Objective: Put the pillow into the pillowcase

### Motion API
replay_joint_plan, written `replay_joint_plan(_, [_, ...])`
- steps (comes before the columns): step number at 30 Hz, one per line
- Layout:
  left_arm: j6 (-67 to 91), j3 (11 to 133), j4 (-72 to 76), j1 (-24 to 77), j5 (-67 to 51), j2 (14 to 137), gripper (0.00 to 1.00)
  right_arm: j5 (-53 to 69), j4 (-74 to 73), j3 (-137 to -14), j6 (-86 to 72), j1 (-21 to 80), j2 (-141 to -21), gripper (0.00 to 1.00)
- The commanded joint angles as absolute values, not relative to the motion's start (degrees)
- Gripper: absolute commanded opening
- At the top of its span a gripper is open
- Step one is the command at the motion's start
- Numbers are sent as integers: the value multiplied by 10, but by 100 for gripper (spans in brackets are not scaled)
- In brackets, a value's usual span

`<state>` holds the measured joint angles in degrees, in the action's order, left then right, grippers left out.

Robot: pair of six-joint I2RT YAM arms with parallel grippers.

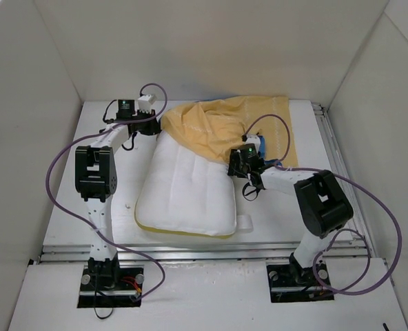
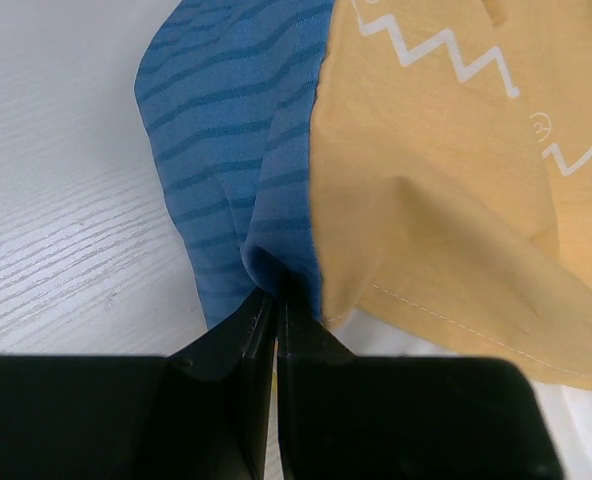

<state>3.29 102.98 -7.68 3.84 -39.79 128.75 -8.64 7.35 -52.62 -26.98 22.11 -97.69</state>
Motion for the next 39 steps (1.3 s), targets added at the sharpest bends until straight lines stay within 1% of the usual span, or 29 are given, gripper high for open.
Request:
replay_joint_plan(1, [34,1059,-78,40,-426,1272,0,-120,98,-569,-258,240,-1012,57])
replay_joint_plan(5, [28,1058,-83,40,-425,1267,0,-134,127,-569,-261,241,-1019,56])
replay_joint_plan(9, [28,1061,-82,40,-426,1268,0,-163,116,-596,-256,247,-1033,56])
replay_joint_plan(12, [29,1064,-80,40,-429,1271,0,-226,104,-622,-260,251,-1048,52])
replay_joint_plan(15, [29,1064,-82,40,-432,1273,0,-245,116,-619,-273,251,-1045,52])
replay_joint_plan(20, [30,1072,-83,40,-435,1278,0,-243,152,-623,-270,250,-1055,51])
replay_joint_plan(25, [25,1074,-84,40,-437,1279,0,-201,200,-628,-258,251,-1075,50])
replay_joint_plan(28, [22,1074,-86,40,-440,1277,0,-178,236,-622,-253,248,-1091,44])
replay_joint_plan(31, [21,1072,-84,40,-444,1278,0,-162,238,-632,-256,243,-1102,26])
replay_joint_plan(32, [21,1072,-84,40,-446,1279,0,-159,238,-632,-258,243,-1102,14])
replay_joint_plan(34, [20,1071,-83,40,-450,1279,0,-157,239,-632,-260,240,-1102,1])
replay_joint_plan(35, [21,1071,-82,40,-453,1280,0,-154,238,-632,-260,237,-1101,0])
replay_joint_plan(39, [26,1070,-84,40,-455,1274,0,-145,240,-626,-259,232,-1084,0])
